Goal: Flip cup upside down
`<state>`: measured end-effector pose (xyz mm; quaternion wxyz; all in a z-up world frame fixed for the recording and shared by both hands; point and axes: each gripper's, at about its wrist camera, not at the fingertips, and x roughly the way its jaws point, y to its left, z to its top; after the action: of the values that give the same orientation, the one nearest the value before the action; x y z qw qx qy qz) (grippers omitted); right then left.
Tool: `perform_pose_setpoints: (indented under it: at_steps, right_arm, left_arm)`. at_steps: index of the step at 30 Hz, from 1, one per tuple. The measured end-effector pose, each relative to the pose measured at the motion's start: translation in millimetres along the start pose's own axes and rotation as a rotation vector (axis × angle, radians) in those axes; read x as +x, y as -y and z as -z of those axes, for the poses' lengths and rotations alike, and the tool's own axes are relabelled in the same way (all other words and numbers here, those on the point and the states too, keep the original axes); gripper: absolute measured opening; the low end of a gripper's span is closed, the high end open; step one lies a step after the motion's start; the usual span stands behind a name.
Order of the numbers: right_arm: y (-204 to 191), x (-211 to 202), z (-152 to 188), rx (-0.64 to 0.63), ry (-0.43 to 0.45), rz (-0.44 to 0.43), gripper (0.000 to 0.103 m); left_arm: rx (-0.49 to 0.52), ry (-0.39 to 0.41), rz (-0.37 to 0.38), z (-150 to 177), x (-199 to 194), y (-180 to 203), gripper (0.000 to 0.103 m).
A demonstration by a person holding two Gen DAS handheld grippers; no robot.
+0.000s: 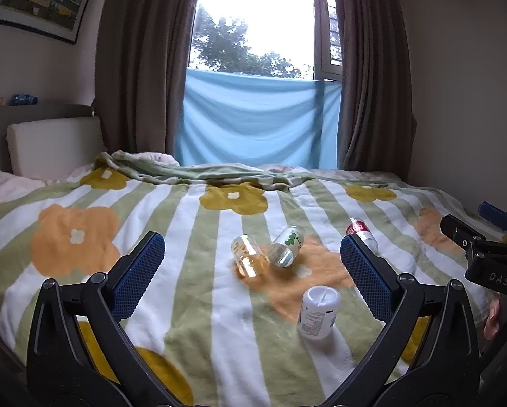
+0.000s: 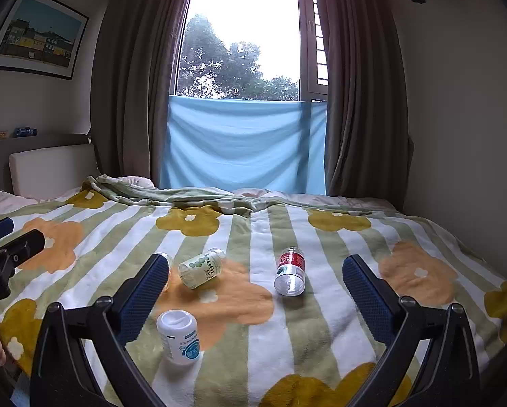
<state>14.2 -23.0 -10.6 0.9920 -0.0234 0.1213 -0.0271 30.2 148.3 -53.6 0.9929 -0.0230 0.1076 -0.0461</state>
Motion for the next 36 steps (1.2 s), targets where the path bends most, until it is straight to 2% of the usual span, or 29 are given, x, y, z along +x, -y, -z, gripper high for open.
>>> perform_pose_setpoints:
  at_steps: [20,36]
  right_arm:
    - [4.2,-2.3,-1.8,0.012,0.011,0.008,0.103]
    - [2.8,-3.2,-2.9,0.016,0.014,0.004,0.103]
  left_arm:
    - [0.017,-0.019,0.035,-2.4,2.5,14.5,0.103]
    - [0.016,-0.018,0.034,-2.1,1.2,15.5,0.103]
